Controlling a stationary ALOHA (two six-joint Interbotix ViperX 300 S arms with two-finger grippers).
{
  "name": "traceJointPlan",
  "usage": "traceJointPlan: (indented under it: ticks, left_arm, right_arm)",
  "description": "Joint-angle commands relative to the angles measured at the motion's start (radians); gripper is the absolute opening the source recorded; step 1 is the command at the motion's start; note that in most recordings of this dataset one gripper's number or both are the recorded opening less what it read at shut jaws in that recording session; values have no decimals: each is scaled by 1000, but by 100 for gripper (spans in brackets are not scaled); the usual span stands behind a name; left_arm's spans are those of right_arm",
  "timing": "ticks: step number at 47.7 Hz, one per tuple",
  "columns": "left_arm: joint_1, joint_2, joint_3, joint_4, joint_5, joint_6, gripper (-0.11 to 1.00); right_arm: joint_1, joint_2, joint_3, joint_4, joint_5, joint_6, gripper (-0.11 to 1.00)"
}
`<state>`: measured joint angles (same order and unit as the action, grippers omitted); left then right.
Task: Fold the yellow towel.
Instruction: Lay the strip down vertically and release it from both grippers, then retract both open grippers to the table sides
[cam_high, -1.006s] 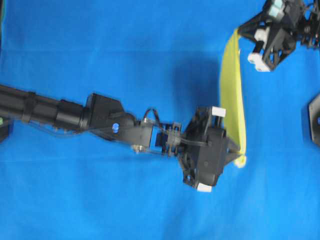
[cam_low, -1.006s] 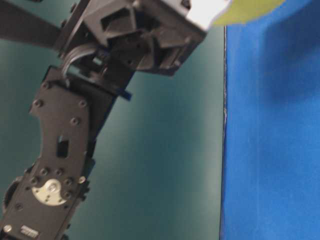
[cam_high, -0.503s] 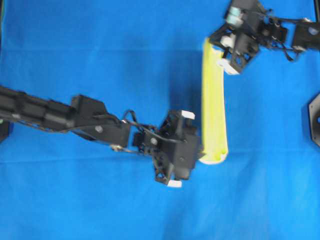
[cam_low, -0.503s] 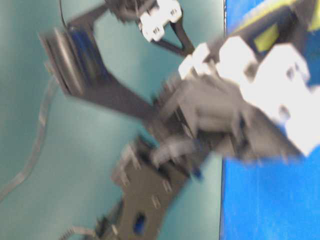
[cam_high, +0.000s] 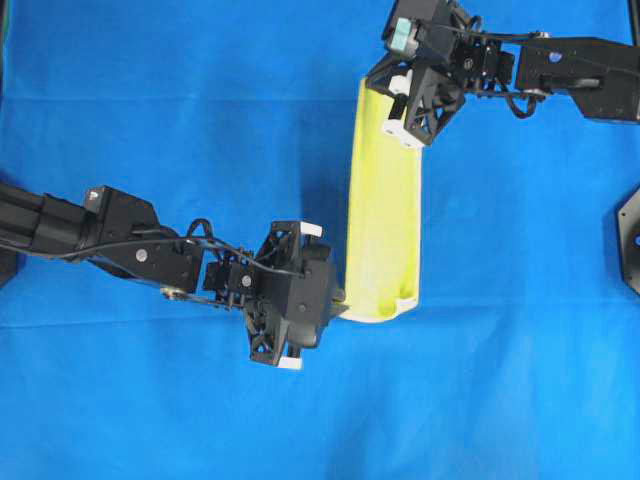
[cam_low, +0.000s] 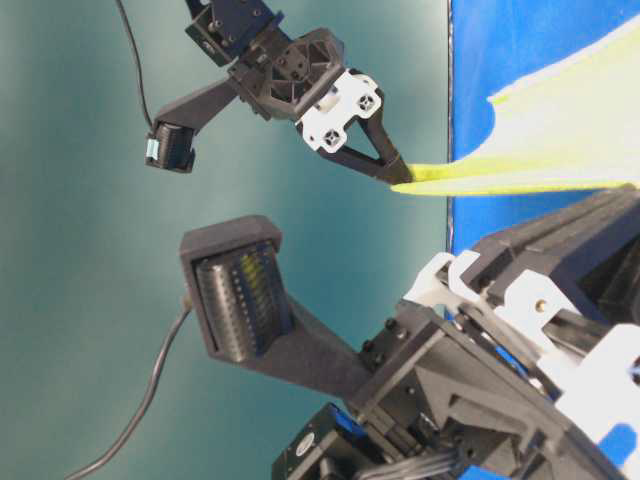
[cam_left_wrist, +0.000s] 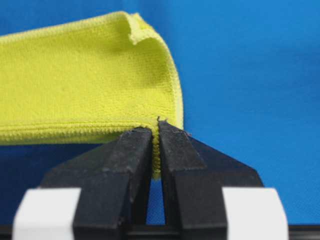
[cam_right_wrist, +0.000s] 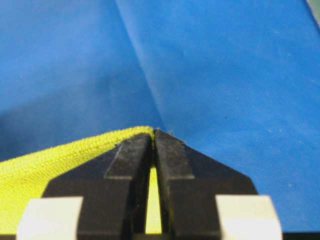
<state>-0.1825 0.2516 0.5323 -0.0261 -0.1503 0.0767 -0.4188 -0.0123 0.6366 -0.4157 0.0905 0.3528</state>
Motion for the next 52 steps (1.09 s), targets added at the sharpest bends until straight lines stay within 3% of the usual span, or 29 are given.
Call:
traceJointPlan:
  ticks: [1,5,12,17,22,24,30,39,52]
  left_arm:
    - [-38,-31,-14,2,-14,2,2]
    - [-35,-29,-17,2,-14,2,5]
    - [-31,-32,-14,2,-14,3,36]
    - [-25,-40,-9,2,-2,5,64]
    - [-14,-63,-2,2,29,5,78]
    - [-8,-77,2,2,48,5,79]
    - [-2,-140,15,2,123,5,77]
    - [-2,-264,46,2,247,5,77]
    - [14,-423,147,2,273,5,77]
  right_arm:
    - [-2,-3,-28,-2,-9,-3,3]
    - [3,11,-29,-2,-9,-2,3]
    - [5,26,-31,-2,-11,8,6]
    - [5,26,-31,-2,-20,9,34]
    - [5,26,-31,-2,-20,8,62]
    - [5,23,-32,-2,-20,8,66]
    - [5,8,-29,-2,-11,6,60]
    - [5,-75,-8,-2,31,9,60]
    - [20,-284,106,9,40,23,60]
